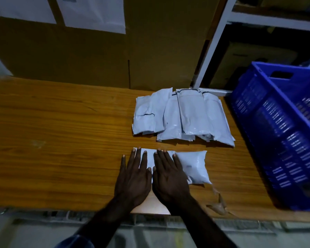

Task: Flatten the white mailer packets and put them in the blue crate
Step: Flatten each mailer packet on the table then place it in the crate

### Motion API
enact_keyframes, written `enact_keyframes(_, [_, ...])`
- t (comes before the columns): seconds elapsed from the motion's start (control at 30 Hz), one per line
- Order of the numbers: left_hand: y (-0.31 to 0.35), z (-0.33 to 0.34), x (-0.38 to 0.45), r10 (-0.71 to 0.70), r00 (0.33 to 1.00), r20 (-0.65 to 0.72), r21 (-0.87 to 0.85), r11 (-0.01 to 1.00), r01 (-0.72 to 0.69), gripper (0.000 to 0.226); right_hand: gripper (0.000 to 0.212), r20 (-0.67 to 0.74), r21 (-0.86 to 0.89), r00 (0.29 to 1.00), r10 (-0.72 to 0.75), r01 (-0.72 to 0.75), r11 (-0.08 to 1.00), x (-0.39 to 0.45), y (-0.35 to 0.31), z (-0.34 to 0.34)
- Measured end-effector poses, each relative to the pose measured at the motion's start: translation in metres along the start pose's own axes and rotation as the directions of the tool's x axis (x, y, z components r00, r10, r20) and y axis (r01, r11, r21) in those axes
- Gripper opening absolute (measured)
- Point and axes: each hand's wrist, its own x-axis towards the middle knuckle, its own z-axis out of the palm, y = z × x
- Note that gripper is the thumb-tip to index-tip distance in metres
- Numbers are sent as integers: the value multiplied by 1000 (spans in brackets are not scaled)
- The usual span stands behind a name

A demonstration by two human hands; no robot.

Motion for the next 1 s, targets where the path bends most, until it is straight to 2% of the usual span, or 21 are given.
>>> enact_keyframes(0.2, [-1,-12,9,36,999,28,58,998,-38,59,51,80,17,997,-2,0,1000,2,5,-8])
enact_keyframes(0.37, [20,-27,28,147,989,-6,-7,989,-147,56,66,-37,-37,993,116,-118,992,11,21,-30])
enact_keyframes(0.57, [22,-7,22,140,983,123,20,990,-143,65,50,45,-54,994,103,-101,993,-6,29,-13])
enact_keyframes(0.73, [23,-6,21,98,989,111,15,995,-101,66,49,-4,-36,995,97,-97,995,-8,26,-11])
enact_keyframes(1.0, [22,-6,21,130,982,138,18,991,-134,64,50,2,-6,995,98,-98,995,-10,26,-11])
